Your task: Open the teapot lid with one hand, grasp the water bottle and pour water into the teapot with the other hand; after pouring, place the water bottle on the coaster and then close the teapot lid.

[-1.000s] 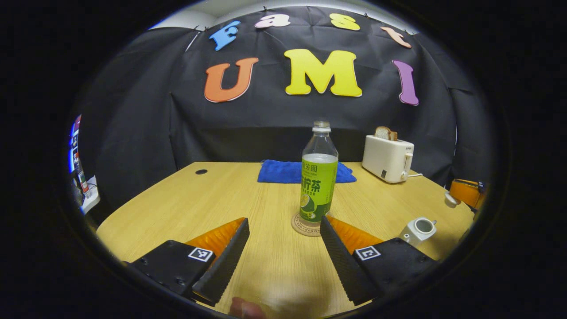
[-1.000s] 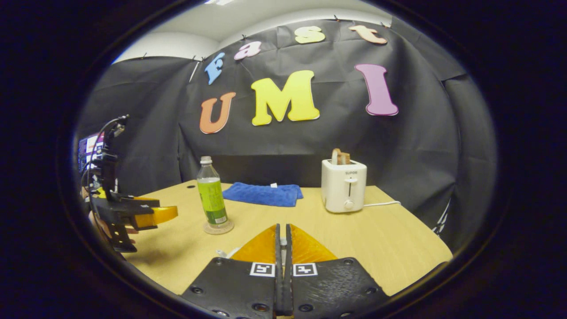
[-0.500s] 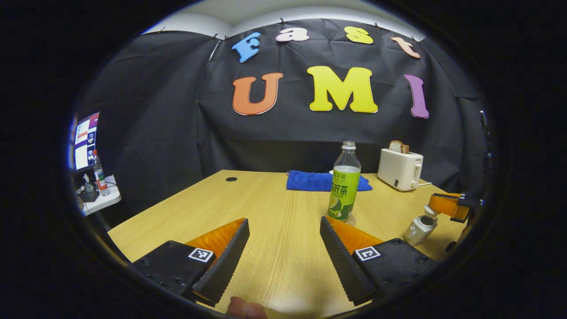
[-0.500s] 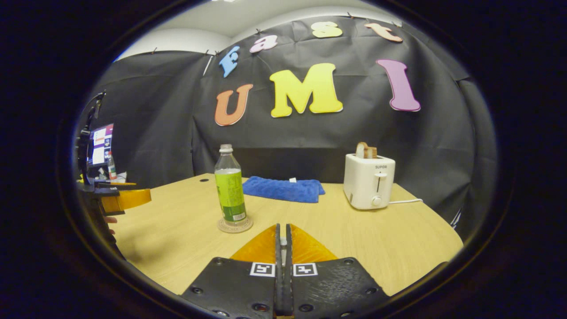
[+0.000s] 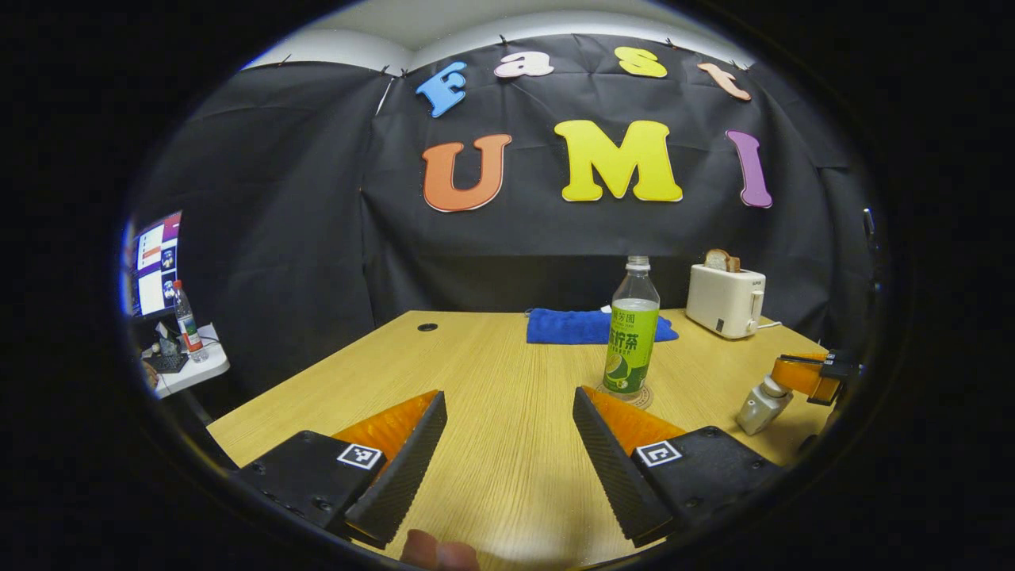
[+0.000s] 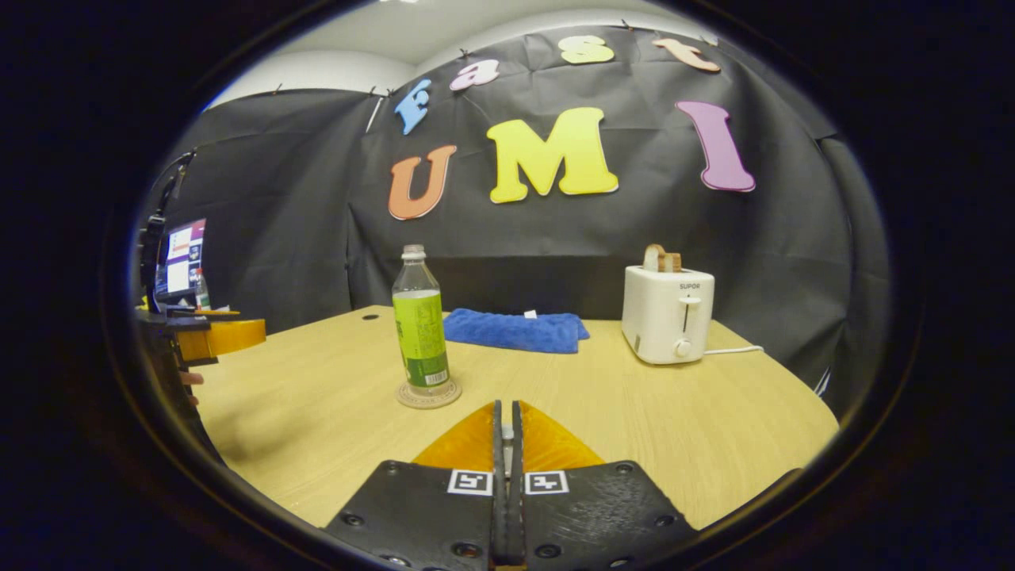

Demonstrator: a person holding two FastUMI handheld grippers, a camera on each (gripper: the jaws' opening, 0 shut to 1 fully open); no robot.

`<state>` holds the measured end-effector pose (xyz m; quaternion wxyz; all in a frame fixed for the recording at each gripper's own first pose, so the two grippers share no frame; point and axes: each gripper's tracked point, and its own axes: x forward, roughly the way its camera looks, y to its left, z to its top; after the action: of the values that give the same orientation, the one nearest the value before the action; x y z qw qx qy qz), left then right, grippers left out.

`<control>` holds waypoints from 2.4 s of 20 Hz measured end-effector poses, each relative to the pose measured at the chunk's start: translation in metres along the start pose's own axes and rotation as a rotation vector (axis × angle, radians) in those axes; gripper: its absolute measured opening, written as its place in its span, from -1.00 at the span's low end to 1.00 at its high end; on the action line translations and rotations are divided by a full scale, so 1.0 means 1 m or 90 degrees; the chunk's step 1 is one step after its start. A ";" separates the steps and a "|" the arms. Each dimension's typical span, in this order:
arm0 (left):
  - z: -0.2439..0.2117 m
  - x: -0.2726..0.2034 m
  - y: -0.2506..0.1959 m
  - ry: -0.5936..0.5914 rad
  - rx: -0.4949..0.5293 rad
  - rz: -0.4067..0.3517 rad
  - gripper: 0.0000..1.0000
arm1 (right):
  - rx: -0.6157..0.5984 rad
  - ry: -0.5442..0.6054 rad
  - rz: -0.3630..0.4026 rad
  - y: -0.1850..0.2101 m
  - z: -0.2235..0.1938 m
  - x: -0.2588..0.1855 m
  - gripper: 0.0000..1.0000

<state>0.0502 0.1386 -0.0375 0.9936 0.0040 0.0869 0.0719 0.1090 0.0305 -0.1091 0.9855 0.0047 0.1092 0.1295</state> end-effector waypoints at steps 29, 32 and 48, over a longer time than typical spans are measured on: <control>0.056 -0.057 -0.099 -0.118 -0.018 -0.075 0.99 | -0.023 -0.143 -0.138 -0.032 0.083 -0.108 0.95; 0.065 -0.074 -0.106 -0.132 -0.016 -0.073 0.99 | -0.014 -0.156 -0.158 -0.032 0.091 -0.126 0.94; 0.071 -0.110 -0.105 -0.162 -0.002 -0.075 0.99 | -0.019 -0.151 -0.185 -0.001 0.079 -0.158 0.93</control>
<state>-0.0304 0.0196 0.0488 0.9991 0.0067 -0.0395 0.0125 -0.0229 -0.0093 0.0020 0.9998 -0.0106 -0.0103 -0.0141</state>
